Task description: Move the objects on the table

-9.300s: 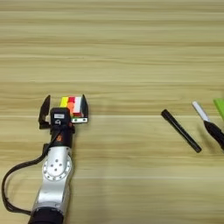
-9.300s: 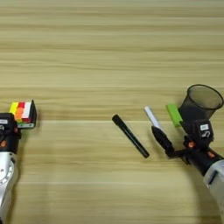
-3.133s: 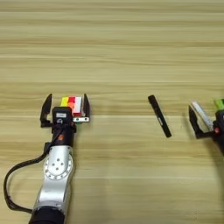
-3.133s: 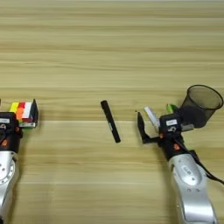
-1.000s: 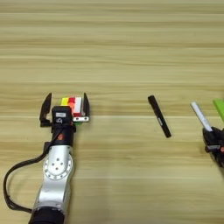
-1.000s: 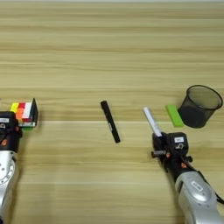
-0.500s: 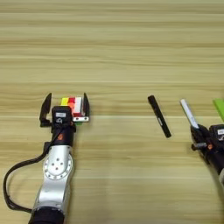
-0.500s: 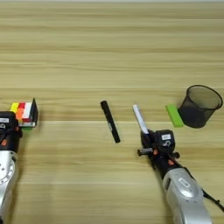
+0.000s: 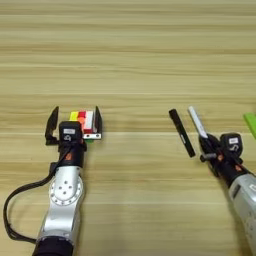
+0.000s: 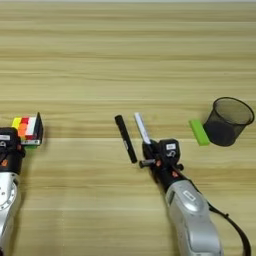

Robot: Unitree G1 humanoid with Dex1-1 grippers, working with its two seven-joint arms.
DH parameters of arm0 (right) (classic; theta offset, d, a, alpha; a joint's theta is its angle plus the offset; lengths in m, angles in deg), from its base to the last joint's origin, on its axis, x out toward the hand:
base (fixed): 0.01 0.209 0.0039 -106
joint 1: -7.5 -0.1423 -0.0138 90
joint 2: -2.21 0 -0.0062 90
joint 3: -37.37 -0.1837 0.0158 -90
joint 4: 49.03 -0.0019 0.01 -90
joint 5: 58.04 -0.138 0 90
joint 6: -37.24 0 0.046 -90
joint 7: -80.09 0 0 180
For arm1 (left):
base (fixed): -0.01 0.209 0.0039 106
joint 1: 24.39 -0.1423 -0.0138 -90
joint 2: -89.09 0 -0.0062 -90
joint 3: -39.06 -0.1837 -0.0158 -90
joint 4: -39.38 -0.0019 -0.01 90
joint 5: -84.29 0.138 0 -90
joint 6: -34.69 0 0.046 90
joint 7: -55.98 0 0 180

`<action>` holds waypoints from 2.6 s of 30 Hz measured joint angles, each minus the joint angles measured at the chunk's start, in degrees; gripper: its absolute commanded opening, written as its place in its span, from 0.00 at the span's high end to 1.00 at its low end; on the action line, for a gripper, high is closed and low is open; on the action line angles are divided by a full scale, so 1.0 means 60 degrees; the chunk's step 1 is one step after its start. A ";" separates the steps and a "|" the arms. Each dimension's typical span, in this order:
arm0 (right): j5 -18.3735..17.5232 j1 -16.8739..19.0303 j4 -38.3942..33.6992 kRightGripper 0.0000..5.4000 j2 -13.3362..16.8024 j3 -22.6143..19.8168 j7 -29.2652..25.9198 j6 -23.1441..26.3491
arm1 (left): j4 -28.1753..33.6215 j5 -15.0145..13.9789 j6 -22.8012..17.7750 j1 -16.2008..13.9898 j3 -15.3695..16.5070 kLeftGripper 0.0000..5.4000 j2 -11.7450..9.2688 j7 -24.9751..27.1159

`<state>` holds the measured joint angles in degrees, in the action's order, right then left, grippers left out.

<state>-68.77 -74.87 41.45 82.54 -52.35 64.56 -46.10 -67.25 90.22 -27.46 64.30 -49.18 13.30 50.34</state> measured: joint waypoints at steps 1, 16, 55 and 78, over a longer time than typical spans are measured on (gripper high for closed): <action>0.0000 -0.0025 0.0033 0.86 0.0000 -0.0009 0.0003 -0.0015 | 0.0000 0.0000 0.0000 0.0000 0.0000 0.00 0.0000 0.0004; 0.0795 0.0228 0.0332 0.61 0.0043 0.0180 0.0035 -0.1711 | -0.0001 -0.0002 0.0001 -0.0001 0.0028 0.00 -0.0012 0.0027; 0.0371 -0.2321 0.2678 0.00 0.0097 -0.0849 -0.0005 -0.4571 | -0.0588 -0.0003 0.0021 0.0236 -0.0018 0.00 -0.0172 0.0188; 0.0376 -0.2326 0.2688 0.00 0.0093 -0.0878 0.0026 -0.4596 | -0.1398 0.0022 -0.0800 0.0468 -0.0032 0.09 -0.0196 0.0239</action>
<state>-66.51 -88.82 57.58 83.10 -57.63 64.72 -73.68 -75.64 90.35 -32.25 67.10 -49.37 12.12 51.77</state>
